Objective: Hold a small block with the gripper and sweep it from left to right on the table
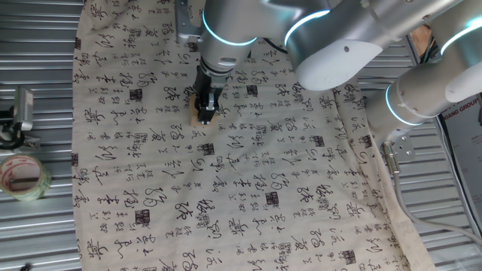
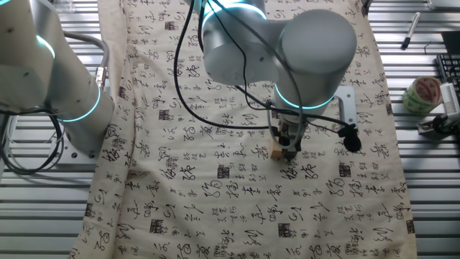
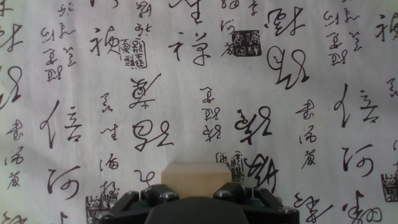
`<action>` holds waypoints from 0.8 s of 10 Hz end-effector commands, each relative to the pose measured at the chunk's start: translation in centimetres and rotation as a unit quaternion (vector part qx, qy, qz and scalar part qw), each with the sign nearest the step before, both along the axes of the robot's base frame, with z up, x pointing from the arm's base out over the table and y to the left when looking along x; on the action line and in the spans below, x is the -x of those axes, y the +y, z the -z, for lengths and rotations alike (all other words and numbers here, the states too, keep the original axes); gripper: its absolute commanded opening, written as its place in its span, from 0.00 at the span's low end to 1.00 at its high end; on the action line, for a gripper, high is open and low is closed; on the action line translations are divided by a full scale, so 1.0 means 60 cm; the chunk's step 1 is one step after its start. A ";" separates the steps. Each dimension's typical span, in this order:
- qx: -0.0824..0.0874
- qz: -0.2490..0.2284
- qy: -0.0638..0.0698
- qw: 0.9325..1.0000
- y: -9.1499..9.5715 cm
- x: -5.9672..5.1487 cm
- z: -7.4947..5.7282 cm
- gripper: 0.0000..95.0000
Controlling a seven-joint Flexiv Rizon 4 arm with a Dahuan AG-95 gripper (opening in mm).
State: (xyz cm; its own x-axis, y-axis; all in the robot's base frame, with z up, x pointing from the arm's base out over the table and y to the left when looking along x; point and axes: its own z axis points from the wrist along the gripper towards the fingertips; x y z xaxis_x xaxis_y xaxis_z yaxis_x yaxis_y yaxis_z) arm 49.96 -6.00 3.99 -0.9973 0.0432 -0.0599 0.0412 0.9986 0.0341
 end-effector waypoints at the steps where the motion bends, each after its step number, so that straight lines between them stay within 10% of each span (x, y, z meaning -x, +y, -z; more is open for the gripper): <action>1: 0.000 0.000 0.001 1.000 0.002 0.001 0.031 0.00; 8: -0.001 0.006 0.001 1.000 0.017 0.013 0.029 0.00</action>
